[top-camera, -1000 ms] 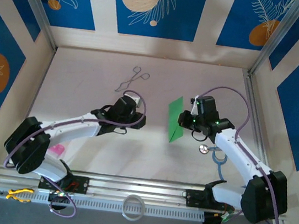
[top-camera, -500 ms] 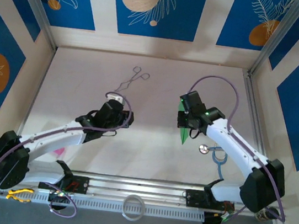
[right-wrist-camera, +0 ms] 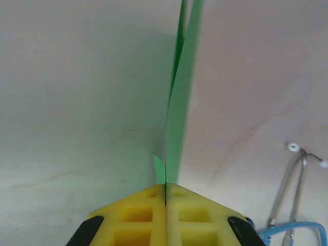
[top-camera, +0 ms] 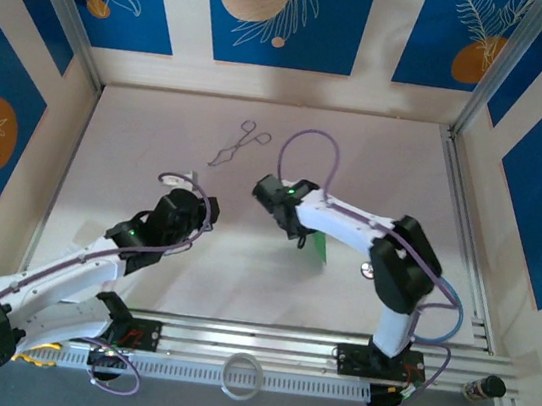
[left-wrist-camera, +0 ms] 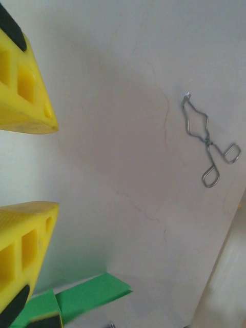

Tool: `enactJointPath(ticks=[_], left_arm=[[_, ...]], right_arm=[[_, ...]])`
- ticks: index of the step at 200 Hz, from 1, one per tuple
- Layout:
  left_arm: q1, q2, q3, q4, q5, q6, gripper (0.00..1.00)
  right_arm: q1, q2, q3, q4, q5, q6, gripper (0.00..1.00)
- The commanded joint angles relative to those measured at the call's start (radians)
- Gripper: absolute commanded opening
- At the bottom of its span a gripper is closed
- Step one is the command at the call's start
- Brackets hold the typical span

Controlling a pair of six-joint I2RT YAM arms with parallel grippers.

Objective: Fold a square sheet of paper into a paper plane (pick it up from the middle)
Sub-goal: Turn over the paper at the center of the table.

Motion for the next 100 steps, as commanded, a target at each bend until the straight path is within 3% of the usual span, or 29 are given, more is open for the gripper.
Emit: enactJointPath(ticks=[1, 47, 80, 100], left_arm=[[0.015, -0.035, -0.013, -0.053, -0.066, -0.012, 0.40], [0.014, -0.036, -0.015, -0.062, -0.046, -0.017, 0.40], [0.018, 0.002, -0.003, -0.050, -0.005, -0.012, 0.43], [0.023, 0.052, 0.014, -0.030, 0.052, 0.002, 0.45]], right_arm=[[0.058, 0.094, 0.081, -0.048, -0.003, 0.028, 0.06], [0.068, 0.100, 0.095, 0.132, -0.365, -0.004, 0.20], [-0.017, -0.090, -0.084, 0.387, -0.719, 0.015, 0.49], [-0.113, -0.214, -0.222, 0.519, -0.868, 0.078, 0.54]])
